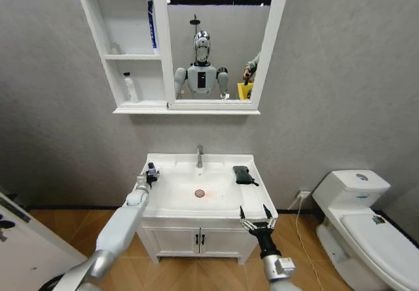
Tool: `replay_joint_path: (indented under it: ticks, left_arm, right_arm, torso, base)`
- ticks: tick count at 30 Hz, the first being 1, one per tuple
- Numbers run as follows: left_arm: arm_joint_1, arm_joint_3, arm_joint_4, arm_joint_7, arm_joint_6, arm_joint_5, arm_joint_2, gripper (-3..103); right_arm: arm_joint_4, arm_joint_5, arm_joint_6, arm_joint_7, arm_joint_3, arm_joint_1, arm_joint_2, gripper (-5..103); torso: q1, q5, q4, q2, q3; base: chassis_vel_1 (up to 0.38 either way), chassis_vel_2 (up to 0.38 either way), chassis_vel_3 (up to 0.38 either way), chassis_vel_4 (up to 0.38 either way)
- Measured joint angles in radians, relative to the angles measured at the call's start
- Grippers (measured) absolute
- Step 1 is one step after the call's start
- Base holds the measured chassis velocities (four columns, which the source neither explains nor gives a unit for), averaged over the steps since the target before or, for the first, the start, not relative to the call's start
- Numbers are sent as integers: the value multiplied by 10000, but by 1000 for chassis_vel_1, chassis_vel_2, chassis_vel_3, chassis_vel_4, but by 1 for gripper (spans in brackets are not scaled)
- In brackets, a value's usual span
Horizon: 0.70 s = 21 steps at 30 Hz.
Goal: Move facial cleanser and shampoo from washbasin to cabinet, then wipe washbasin with towel.
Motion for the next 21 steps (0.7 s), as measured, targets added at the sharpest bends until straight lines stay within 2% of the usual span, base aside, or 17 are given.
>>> replay_joint_path:
  ticks: [1,6,8,9,11,12,15,16,17,18,19,20,21]
  left_arm:
    - [26,-8,-45,18,0,-7,61,43]
    - [258,-12,-502,27,76,-44,372,43]
    - [623,34,-1732,-125,433,-181,981,43]
    - [623,34,-1732,-125,433,-181,981,43]
    - [840,84,-3351,-385,1005,-385,1731,43]
    - [843,103,-4047,-457,1225,-531,2100,43]
    - [811,133,-4703,-512,1461,-739,2506,43]
    - [501,218,-5996,-697,2073,-1486,3355,43]
    - [194,263,-6500,-883,2448,-1991,3719,43]
    - [194,263,-6500,-883,2448,-1991,3719,43]
    - [-504,436,-7184,-1262,3260,-2988,4199,43]
    - [-1084,585,-7495,-1522,3785,-3619,4418,43]
    - [-1084,585,-7495,-1522,3785,-3619,4418,43]
  right_arm:
    - [0,-5,2,-6,-18,10,10,100]
    - [35,-16,2,-13,-63,17,21,100]
    - [93,-22,0,-15,-69,11,29,100]
    - [93,-22,0,-15,-69,11,29,100]
    - [102,-50,-10,-16,-110,5,46,100]
    - [111,-66,-17,-17,-139,12,55,100]
    - [122,-85,-31,-17,-165,27,61,100]
    - [139,-129,-68,-17,-217,75,79,100]
    - [154,-150,-96,-18,-254,99,84,100]
    - [154,-150,-96,-18,-254,99,84,100]
    - [200,-179,-129,-17,-292,112,87,100]
    - [236,-192,-142,-16,-301,112,86,100]
    - [236,-192,-142,-16,-301,112,86,100]
  torso:
    - [0,-1,-3,0,0]
    - [1,-3,-2,-1,1]
    - [1,-1,1,-1,0]
    - [1,-1,1,-1,0]
    - [1,-9,0,-1,1]
    - [0,1,-1,0,-1]
    - [-1,2,-3,0,-1]
    - [0,-4,1,0,0]
    - [-1,0,4,0,-2]
    - [-1,0,4,0,-2]
    - [-2,-2,6,0,-1]
    - [-1,-4,0,0,-1]
    - [-1,-4,0,0,-1]
  base:
    - [0,0,0,0]
    - [0,0,0,0]
    - [0,0,0,0]
    - [0,0,0,0]
    - [0,0,0,0]
    - [0,0,0,0]
    - [0,0,0,0]
    - [0,0,0,0]
    - [0,0,0,0]
    - [0,0,0,0]
    - [0,0,0,0]
    - [0,0,0,0]
    - [0,0,0,0]
